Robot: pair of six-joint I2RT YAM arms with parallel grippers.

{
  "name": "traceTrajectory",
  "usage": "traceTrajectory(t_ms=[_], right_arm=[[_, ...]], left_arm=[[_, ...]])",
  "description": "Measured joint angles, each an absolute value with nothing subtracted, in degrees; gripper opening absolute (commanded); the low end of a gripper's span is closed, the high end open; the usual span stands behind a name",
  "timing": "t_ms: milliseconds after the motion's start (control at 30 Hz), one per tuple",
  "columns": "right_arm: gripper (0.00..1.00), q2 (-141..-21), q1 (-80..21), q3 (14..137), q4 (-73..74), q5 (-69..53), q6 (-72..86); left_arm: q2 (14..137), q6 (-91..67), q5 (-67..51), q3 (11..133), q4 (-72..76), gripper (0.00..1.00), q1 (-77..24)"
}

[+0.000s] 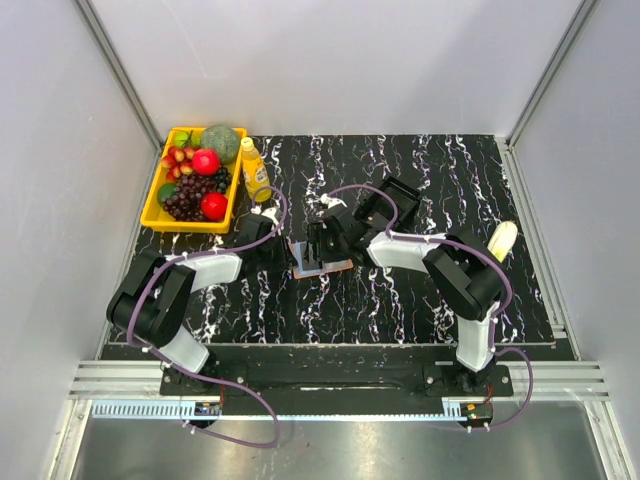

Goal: Put the credit cards into the card holder
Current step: Insert the credit card into the card holder.

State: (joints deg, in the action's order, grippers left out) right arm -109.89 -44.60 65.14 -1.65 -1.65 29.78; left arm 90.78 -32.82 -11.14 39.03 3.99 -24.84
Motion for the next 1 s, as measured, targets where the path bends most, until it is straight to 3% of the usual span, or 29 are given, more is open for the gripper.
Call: traceTrajectory(t_ms=[367, 1000], right_arm=[[0.7, -113.14, -44.03, 70.3, -2.11, -3.92, 29.78], [0.7, -112.14, -42.83, 68.01, -2.28, -2.63, 29.89]], left_arm=[[90.8, -32.82, -11.16, 39.03, 4.01, 0.19, -24.84], [90.78, -32.75, -11.16, 39.13, 3.81, 0.19, -24.84]])
